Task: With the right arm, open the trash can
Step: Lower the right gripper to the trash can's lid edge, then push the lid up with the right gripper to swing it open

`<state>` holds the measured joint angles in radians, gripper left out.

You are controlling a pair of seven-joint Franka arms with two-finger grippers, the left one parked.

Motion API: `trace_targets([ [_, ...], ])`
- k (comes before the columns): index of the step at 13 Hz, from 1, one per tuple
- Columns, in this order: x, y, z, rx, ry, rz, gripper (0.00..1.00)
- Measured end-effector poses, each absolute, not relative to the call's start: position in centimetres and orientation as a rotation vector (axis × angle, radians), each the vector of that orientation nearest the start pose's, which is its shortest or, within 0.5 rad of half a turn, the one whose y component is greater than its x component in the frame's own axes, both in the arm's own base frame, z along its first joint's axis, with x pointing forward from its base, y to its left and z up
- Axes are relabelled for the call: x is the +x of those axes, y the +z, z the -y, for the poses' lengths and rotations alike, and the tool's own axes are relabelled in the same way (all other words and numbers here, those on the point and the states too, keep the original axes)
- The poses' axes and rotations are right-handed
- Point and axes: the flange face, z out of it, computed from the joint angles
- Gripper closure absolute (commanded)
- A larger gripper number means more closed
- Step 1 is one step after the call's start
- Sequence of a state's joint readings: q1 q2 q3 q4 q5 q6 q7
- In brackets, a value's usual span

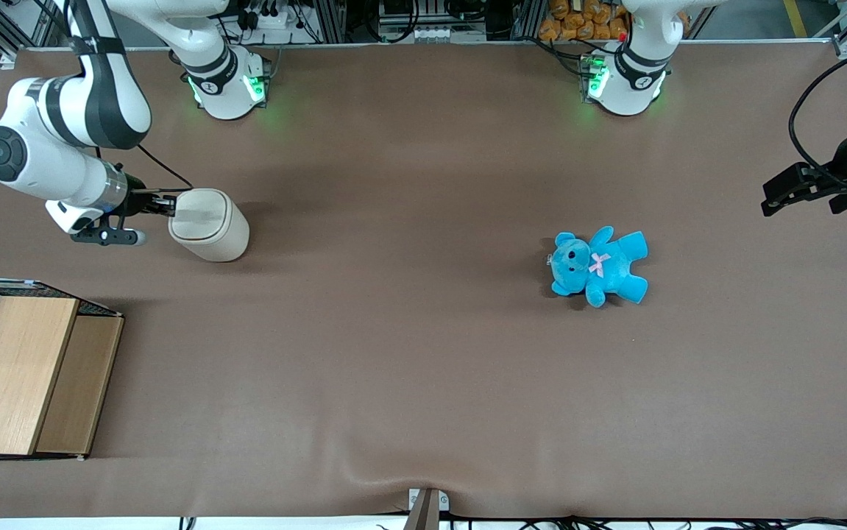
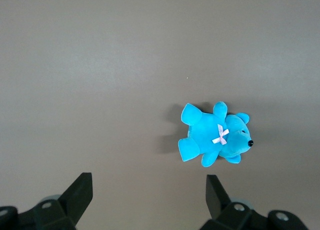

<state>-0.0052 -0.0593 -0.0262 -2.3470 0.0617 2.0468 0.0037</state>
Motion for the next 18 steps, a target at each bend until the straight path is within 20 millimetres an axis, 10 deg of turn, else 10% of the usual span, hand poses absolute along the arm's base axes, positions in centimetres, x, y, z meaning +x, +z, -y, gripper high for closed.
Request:
trace_targets([
  [18, 47.1, 30.4, 2.2, -3.054, 0.383, -0.022, 1.0],
])
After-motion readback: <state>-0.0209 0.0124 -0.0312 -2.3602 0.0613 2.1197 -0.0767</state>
